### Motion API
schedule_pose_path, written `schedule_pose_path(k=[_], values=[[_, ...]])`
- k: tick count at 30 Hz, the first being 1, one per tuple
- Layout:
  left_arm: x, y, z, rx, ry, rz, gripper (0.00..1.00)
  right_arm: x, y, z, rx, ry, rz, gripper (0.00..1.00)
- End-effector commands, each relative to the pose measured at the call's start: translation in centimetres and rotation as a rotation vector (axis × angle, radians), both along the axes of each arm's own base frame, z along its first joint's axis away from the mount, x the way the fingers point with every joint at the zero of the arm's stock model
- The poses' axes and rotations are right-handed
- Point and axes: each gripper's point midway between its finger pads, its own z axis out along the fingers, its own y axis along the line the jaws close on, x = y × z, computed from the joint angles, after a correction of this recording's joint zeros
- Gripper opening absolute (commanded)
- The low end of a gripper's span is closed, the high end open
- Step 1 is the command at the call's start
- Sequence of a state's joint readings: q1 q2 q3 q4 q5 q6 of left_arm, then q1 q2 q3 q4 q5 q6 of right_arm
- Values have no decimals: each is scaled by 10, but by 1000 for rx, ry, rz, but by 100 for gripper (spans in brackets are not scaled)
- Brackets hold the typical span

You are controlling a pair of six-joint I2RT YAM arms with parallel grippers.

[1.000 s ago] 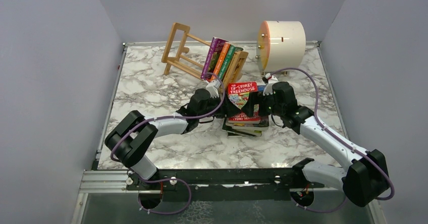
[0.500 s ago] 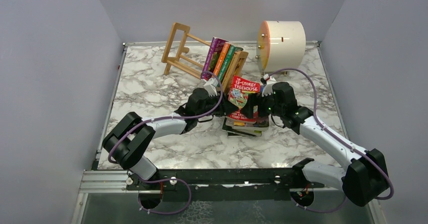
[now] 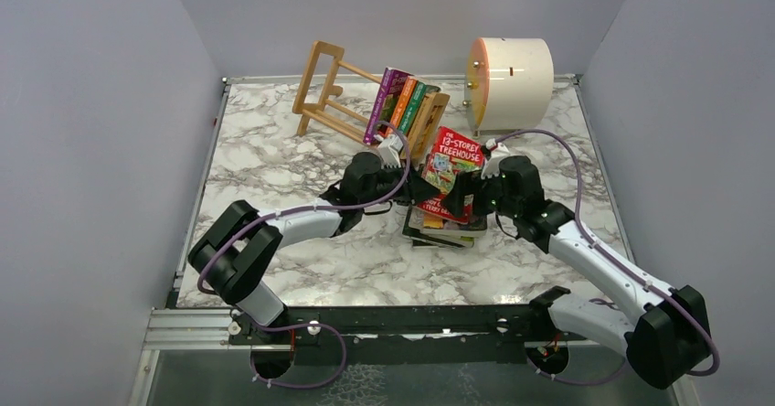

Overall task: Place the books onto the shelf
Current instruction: Pick up the book from the center of the board.

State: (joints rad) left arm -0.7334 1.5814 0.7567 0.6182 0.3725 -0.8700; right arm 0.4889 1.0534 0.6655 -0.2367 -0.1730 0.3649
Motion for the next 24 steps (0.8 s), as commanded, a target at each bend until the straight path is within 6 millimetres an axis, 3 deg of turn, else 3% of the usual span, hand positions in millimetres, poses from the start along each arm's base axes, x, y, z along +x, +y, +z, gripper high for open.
schedule_pose_path(k=[1, 6, 10, 17, 24], values=[[9, -10, 90, -106, -270, -22, 0, -6, -7, 2, 13, 3, -61, 90], [43, 0, 145, -18, -466, 85, 0, -4, -13, 8, 13, -23, -97, 90], [79, 24, 178, 46, -579, 216, 0, -4, -15, 7, 10, -19, -105, 90], [139, 97, 224, 217, -799, 502, 0, -5, -15, 6, 9, -18, -104, 91], [184, 173, 235, 432, -918, 729, 0, -5, -15, 2, 0, -14, -96, 91]])
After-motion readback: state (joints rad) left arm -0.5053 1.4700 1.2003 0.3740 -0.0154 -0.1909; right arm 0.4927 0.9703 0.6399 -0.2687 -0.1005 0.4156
